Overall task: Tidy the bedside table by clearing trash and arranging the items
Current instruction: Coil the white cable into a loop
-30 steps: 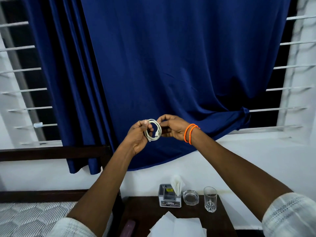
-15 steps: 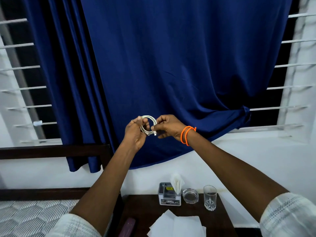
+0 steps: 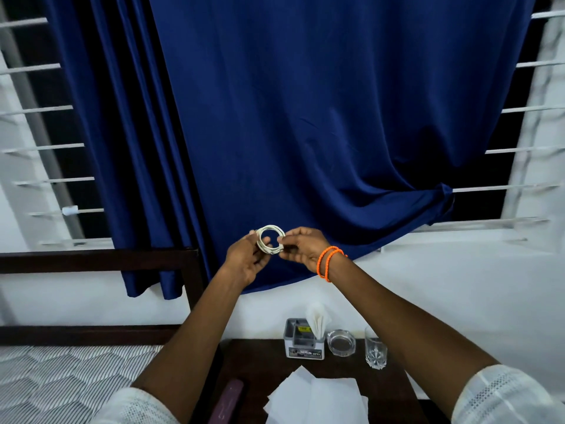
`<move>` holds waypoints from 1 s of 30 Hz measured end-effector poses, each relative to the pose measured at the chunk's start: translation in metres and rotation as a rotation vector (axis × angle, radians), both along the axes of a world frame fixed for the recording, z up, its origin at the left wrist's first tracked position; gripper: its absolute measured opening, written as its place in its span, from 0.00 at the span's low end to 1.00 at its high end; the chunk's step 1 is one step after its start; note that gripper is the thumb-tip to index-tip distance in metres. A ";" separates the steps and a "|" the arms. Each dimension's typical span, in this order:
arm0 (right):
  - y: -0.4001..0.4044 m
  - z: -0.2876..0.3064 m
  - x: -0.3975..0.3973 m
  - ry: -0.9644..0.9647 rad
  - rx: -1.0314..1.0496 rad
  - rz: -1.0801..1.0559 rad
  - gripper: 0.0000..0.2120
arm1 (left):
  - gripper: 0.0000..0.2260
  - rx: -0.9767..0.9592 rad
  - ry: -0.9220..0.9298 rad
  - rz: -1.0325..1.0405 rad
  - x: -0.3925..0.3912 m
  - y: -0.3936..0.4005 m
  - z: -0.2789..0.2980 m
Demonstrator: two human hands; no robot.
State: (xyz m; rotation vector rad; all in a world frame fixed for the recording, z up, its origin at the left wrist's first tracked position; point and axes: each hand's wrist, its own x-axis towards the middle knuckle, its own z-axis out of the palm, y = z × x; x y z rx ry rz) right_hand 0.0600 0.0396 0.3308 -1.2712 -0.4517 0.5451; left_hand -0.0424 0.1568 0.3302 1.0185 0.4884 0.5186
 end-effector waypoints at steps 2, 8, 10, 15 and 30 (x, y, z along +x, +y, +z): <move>0.002 -0.009 -0.002 0.043 0.027 -0.001 0.11 | 0.09 -0.011 0.012 -0.016 -0.001 0.001 -0.008; 0.008 -0.040 -0.005 0.129 0.034 -0.011 0.09 | 0.06 -0.045 -0.003 -0.024 -0.005 0.001 -0.040; 0.008 -0.052 -0.007 0.115 -0.020 -0.008 0.09 | 0.06 -0.050 0.016 -0.007 -0.006 0.003 -0.055; 0.010 -0.085 -0.012 0.088 -0.146 -0.018 0.07 | 0.08 -0.064 0.102 0.046 -0.012 0.010 -0.093; 0.029 -0.191 -0.021 0.206 -0.287 -0.009 0.07 | 0.05 -0.126 0.243 0.179 -0.021 0.035 -0.195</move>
